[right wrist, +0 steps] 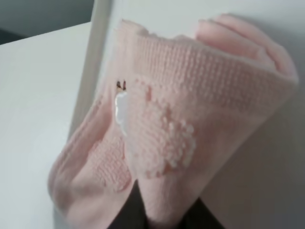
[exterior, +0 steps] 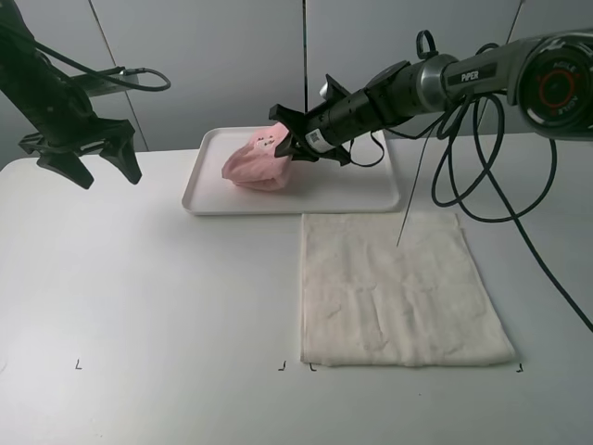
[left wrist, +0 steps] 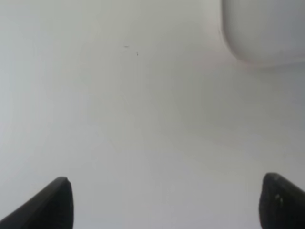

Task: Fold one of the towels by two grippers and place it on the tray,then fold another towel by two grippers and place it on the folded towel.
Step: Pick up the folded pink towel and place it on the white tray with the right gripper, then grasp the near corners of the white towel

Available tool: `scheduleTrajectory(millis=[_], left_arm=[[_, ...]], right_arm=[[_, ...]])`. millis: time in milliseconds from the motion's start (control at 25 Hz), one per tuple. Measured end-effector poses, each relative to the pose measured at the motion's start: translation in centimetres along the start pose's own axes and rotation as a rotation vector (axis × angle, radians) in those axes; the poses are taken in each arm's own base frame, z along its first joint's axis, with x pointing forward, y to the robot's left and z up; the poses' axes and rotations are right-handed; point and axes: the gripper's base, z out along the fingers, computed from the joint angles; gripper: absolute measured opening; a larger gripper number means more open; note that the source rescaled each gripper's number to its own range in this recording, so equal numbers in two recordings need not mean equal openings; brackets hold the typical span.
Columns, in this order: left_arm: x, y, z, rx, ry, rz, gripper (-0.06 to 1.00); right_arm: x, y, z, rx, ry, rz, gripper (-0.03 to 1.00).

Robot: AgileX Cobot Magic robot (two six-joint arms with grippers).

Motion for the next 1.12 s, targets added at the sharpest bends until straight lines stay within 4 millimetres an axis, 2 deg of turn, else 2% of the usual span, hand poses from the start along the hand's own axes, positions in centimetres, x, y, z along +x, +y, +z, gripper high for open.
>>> scheduleTrajectory(millis=[200,240,280,360,480,560,720,960,1120], left_arm=[[0.1,0.0,0.0,0.001,0.006,0.0,0.99],[0.1,0.0,0.0,0.001,0.006,0.001,0.99],[0.1,0.0,0.0,0.001,0.006,0.001,0.99],[0.1,0.0,0.0,0.001,0.006,0.001,0.99],[0.1,0.0,0.0,0.001,0.008,0.001,0.99],[0.1,0.0,0.0,0.001,0.008,0.001,0.99],[0.1,-0.1,0.0,0.006,0.013,-0.001,0.99],[0.1,0.0,0.0,0.005,0.009,0.006,0.99],[0.1,-0.1,0.0,0.013,0.011,0.036,0.99]], right_arm=[[-0.5,-1.2,-0.4,0.067,-0.012,0.005,0.08],[-0.5,-1.4,-0.5,0.078,-0.011,0.004,0.09],[-0.5,-1.5,-0.5,0.09,-0.007,0.004,0.15],[-0.5,-1.7,-0.5,0.109,0.0,0.002,0.37],[-0.4,-1.9,-0.6,0.114,0.013,0.007,0.87],[-0.6,-1.8,-1.0,0.111,0.023,0.004,0.97],[-1.8,-1.4,-3.4,0.12,0.026,-0.046,1.0],[-4.4,0.2,-9.6,0.155,0.013,-0.155,1.0],[-5.3,1.1,-13.5,0.265,0.021,-0.248,1.0]])
